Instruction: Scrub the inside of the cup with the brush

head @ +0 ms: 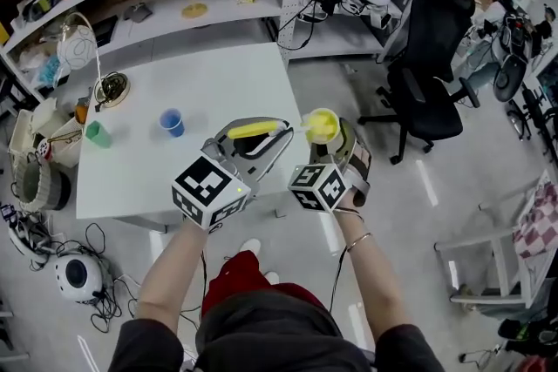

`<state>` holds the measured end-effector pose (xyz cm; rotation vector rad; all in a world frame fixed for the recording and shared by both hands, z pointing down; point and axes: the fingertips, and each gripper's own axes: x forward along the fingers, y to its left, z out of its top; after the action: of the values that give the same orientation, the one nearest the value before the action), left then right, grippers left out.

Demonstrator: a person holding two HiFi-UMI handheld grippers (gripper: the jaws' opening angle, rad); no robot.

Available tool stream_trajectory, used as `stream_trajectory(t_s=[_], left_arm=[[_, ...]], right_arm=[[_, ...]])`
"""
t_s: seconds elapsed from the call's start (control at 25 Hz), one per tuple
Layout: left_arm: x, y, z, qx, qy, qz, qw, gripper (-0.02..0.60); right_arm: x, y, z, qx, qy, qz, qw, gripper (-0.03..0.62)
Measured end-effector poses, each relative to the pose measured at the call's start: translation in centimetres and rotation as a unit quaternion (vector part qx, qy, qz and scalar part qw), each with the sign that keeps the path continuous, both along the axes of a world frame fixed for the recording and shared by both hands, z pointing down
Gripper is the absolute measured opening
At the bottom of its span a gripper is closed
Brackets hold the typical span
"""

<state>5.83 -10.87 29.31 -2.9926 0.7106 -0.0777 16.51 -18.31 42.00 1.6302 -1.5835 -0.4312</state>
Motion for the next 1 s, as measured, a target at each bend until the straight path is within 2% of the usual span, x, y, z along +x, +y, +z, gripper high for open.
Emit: stream_trajectory(t_s=[0.16,0.36,0.48,0.8,0.88,0.92,1.0], left_arm=[[0.9,1.1,0.4,0.042,-0.040,0.046,0.9972,0.043],[1.3,2.1,1.0,0.080,-0.088,0.111,0.9868,0.043],[1.2,2.5,1.3,0.099,-0.111,0.149,0.9776,0.043],[0.7,3.1,1.8,0.156,-0.170,0.227,0.9462,0.043],[0.5,2.7,1.7,0.158,-0.167,0.230,0.9456,0.043],[0.5,2.4,1.6,0.153,-0.159,0.225,0.9490,0.043],[0.6,1.7,1.4,0.126,-0.134,0.203,0.9617,0.043]], right_arm=[[-0.1,0.6,0.4,-0.009,0.014,-0.014,1.000,0.267],[-1.0,1.4,0.9,-0.005,0.034,-0.043,0.998,0.267],[-1.6,1.6,0.8,0.002,0.046,-0.060,0.997,0.267],[-3.2,2.4,0.5,0.017,0.076,-0.101,0.992,0.265],[-3.4,2.3,0.4,0.018,0.082,-0.101,0.991,0.265],[-3.4,2.1,0.4,0.018,0.083,-0.099,0.991,0.265],[-3.1,1.7,0.6,0.016,0.082,-0.088,0.993,0.265]])
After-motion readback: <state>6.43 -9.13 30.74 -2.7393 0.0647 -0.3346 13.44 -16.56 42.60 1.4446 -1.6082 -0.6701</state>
